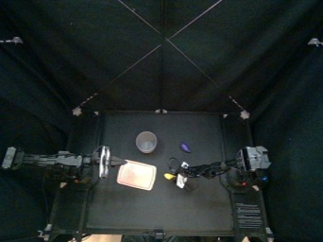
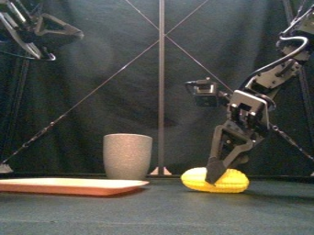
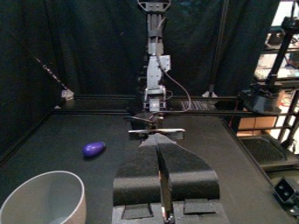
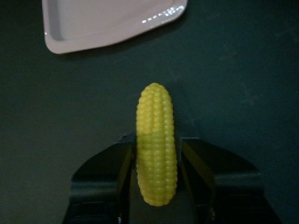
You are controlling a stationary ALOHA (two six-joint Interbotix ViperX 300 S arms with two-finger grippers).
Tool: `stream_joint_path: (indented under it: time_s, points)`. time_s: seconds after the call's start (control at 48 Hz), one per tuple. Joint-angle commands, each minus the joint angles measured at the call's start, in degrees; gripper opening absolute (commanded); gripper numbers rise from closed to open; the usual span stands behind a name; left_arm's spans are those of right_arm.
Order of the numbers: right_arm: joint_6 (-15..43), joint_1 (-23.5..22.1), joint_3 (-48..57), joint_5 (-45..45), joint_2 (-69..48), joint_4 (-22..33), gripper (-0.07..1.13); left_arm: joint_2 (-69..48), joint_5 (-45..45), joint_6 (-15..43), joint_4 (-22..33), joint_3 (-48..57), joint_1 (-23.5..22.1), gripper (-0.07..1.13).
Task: Pick the corn then place it in the grey bowl
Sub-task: Place corn in the grey bowl
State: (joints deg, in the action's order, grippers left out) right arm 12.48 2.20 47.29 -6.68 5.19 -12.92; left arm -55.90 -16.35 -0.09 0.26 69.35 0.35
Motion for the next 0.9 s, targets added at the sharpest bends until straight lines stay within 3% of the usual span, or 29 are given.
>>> stream_joint_path:
  time_s: [0.021,0.354,0.542,0.896]
  points:
    - [-0.18,-0.79,-2.72,0.7,-2.11,2.02,0.56,0.0,-0.26,0.0,-0.09,-0.97,0.0,-0.03]
    - [0.18,-11.6,-16.52,6.77,-7.65,12.13,0.54,0.0,-0.26,0.09,0.0,-0.97,0.0,-0.02]
    - [-0.09,-16.08,-26.37,6.77,-5.1,12.83,0.54,0.0,-0.26,0.26,-0.18,-0.97,0.09,-0.02]
    - [-0.18,-19.34,-36.65,7.38,6.42,13.8,0.59,-0.09,-0.26,0.26,-0.09,-0.97,0.09,-0.03]
